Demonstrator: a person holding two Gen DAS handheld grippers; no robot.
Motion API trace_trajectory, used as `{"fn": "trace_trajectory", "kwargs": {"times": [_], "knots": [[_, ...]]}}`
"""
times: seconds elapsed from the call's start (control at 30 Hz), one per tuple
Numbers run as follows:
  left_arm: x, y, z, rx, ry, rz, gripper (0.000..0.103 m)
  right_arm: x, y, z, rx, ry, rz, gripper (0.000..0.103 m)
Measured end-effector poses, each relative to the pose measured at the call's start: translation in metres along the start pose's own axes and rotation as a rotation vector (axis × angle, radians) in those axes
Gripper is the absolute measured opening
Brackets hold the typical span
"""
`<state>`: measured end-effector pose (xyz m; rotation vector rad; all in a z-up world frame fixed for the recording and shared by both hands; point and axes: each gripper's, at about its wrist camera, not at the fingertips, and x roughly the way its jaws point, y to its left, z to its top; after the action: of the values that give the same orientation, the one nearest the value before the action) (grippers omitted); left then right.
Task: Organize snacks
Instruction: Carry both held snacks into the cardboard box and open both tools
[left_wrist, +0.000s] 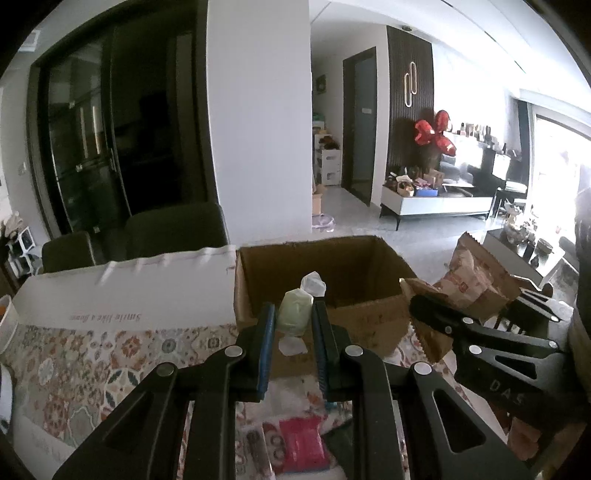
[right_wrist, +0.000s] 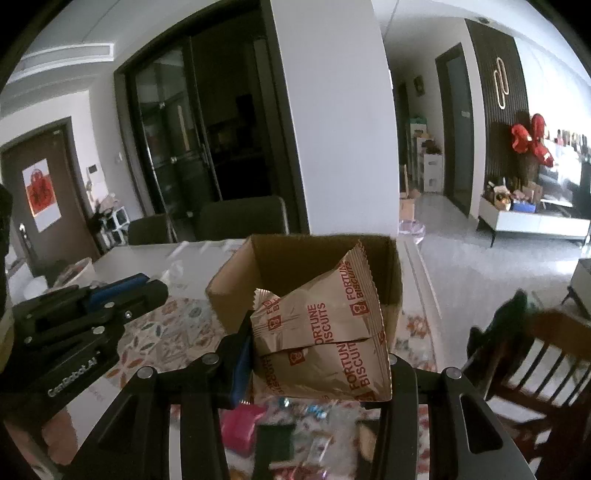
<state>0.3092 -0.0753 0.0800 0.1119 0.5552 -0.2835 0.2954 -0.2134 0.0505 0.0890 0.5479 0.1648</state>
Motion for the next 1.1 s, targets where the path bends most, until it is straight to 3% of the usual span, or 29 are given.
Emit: {"fn": "trace_trajectory", "kwargs": {"times": [0.37, 0.73, 0.77, 0.8, 0.87, 0.93, 1.1], "knots": [[0.062, 0.009, 0.035, -0.028, 0.087, -0.061, 0.021, 0.049, -0.015, 0.046, -0.051, 0.056, -0.025, 0.044], [0.113, 0.011, 0.044, -0.054, 0.174, -0.067, 0.021, 0.102, -0.029, 0.067, -0.060, 0.152, -0.039, 0.046], [0.114, 0.013, 0.043, -0.057, 0.177, -0.064, 0.027, 0.104, -0.030, 0.067, -0.061, 0.157, -0.041, 0.047], [0.116, 0.014, 0.043, -0.061, 0.181, -0.062, 0.041, 0.106, -0.030, 0.068, -0.061, 0.162, -0.048, 0.054], [0.117, 0.017, 0.044, -0.066, 0.179, -0.041, 0.056, 0.108, -0.030, 0.069, -0.065, 0.155, -0.068, 0.067], [0.116, 0.017, 0.044, -0.057, 0.173, -0.018, 0.057, 0.108, -0.030, 0.069, -0.071, 0.149, -0.088, 0.070], [0.101, 0.020, 0.039, -0.059, 0.160, 0.011, 0.077, 0.098, -0.029, 0.063, -0.071, 0.136, -0.109, 0.070]]}}
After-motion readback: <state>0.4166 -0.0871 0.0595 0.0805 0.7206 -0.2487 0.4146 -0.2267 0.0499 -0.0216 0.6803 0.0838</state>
